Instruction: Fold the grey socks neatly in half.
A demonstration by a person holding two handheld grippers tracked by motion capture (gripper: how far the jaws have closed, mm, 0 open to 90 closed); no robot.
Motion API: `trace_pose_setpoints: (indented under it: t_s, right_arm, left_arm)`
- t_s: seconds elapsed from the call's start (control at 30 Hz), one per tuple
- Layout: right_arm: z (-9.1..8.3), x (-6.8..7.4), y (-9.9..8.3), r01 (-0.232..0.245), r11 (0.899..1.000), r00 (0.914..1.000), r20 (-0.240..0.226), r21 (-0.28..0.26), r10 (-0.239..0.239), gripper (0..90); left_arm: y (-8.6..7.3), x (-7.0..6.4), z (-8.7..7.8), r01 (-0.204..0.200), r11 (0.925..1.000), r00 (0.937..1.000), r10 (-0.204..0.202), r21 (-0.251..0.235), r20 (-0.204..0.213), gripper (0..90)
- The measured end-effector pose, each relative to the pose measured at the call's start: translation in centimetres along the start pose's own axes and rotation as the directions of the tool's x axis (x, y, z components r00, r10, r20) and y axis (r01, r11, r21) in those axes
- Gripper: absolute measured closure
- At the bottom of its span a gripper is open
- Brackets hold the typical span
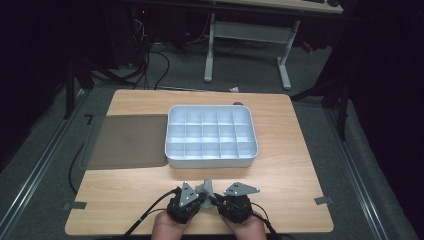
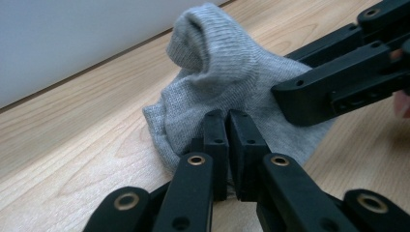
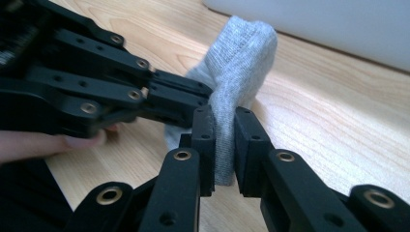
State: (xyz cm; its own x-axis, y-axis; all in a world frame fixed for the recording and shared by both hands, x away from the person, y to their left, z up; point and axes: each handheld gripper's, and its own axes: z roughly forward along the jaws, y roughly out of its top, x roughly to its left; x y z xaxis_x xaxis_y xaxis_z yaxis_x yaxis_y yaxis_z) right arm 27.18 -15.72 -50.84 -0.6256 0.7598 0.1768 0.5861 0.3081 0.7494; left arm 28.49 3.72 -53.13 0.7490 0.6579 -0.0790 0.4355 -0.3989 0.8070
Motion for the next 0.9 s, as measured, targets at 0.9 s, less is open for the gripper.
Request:
trace_pose_setpoints:
  t_s: [0.9]
  right_arm:
    - [0.5, -2.4, -0.7, 0.015, 0.999, 0.9934, 0.113, 0.038, -0.020, 86.7]
  left_arm:
    - [0.1, 0.2, 0.1, 0.008, 0.9999, 0.9998, -0.008, 0.006, 0.017, 86.3]
